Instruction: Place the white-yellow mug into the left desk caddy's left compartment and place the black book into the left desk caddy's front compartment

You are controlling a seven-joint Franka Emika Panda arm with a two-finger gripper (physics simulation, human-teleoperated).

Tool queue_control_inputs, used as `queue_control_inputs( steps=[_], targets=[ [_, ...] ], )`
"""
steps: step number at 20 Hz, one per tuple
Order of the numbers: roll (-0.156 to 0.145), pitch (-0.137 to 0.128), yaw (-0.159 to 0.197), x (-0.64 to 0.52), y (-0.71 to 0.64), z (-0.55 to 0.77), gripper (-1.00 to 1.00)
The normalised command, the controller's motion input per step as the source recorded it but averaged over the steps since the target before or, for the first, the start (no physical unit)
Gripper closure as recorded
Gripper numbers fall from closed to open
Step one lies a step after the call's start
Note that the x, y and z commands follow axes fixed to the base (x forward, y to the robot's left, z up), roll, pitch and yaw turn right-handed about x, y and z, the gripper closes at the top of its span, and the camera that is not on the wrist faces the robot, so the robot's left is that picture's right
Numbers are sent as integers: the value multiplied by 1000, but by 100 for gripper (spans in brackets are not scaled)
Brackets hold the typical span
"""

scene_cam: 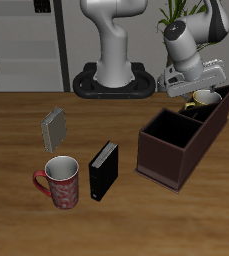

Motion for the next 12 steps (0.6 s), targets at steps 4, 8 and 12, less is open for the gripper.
queue_control_inputs(
  steps=[4,8,12],
  targets=[
    [2,-59,-5,5,-97,317,-100],
    [-71,-50,-22,226,-345,390,-100],
    [-94,-25,12,382,-410,297,-100]
  ],
)
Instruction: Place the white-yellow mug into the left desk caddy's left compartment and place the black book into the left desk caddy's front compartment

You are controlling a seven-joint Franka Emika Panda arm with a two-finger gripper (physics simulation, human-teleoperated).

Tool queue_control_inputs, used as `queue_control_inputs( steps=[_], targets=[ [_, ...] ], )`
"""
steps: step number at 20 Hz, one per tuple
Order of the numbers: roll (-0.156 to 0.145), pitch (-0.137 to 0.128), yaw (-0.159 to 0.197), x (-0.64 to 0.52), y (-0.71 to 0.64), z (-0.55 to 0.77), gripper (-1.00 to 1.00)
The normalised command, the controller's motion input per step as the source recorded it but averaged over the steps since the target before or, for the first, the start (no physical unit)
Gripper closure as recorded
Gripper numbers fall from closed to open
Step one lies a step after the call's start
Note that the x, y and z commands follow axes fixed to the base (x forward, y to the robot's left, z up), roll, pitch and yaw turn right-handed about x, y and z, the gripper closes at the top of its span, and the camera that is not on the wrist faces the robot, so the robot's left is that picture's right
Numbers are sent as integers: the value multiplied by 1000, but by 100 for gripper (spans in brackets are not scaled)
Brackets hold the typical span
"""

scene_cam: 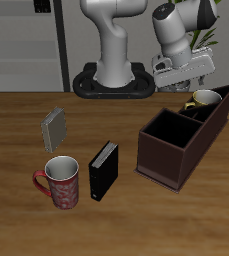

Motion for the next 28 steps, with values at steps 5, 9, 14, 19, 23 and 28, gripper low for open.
queue_control_inputs(
  steps=[5,9,14,19,23,28],
  targets=[
    [-126,-15,-38,315,-557,264,-100],
    [-44,4,-26,59,-281,93,-100],
    [-78,-36,15,79,-411,240,-100],
    [-84,-11,-9,219,-486,185,-100],
    [-123,-22,8,321,-627,210,-100],
    [-94,-13,-15,186,-417,108,-100]
  ],
)
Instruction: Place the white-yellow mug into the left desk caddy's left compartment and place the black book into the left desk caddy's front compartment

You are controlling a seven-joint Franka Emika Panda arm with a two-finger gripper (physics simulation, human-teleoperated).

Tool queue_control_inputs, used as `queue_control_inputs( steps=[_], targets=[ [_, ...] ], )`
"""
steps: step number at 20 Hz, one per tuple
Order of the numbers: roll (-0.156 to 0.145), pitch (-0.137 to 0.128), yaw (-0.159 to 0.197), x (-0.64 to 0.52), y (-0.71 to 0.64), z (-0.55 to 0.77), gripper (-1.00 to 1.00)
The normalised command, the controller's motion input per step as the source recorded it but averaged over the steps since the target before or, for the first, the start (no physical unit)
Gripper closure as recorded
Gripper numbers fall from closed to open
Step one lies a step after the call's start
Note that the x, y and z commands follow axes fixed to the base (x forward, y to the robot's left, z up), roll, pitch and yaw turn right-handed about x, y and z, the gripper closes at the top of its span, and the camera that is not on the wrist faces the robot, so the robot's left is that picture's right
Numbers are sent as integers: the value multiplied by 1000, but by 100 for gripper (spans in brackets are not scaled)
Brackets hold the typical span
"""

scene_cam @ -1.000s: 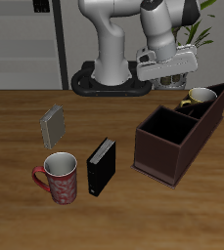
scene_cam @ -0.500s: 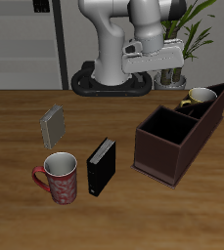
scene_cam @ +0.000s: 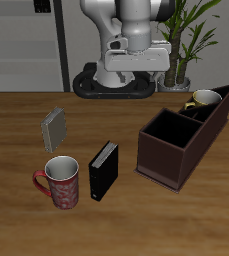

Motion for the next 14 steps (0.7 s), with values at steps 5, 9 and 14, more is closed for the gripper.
queue_control_inputs(
  steps=[5,9,14],
  targets=[
    [-73,9,-34,224,-454,138,-100],
    [-51,11,4,210,-394,37,-100],
    [-15,33,-5,206,-474,90,-100]
  ],
)
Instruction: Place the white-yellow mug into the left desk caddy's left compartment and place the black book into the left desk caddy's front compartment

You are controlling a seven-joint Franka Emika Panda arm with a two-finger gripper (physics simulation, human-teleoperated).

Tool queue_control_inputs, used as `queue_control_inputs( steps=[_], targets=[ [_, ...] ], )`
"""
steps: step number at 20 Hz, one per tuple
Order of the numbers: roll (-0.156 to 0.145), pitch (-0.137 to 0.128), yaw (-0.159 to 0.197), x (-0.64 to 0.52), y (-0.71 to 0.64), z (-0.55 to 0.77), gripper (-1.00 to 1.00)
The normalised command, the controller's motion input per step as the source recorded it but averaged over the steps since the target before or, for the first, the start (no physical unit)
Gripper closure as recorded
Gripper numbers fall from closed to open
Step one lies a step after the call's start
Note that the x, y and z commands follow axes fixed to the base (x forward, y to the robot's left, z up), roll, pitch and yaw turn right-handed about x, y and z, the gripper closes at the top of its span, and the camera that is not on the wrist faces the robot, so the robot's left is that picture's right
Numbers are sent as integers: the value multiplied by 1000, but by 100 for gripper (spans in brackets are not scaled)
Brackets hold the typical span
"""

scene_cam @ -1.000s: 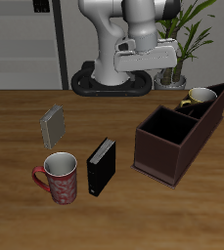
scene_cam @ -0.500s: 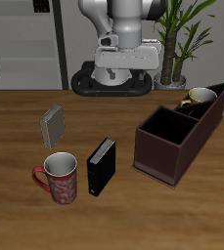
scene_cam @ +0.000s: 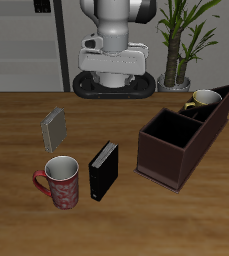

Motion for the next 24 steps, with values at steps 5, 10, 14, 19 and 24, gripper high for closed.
queue_control_inputs(
  steps=[5,10,14,19,24],
  targets=[
    [-12,7,20,258,-288,111,-100],
    [-48,5,9,381,-45,-4,-100],
    [-25,-4,-28,269,-3,45,-100],
    [-45,-28,22,386,53,31,-100],
    [-13,-14,-2,446,185,-31,-100]
  ],
)
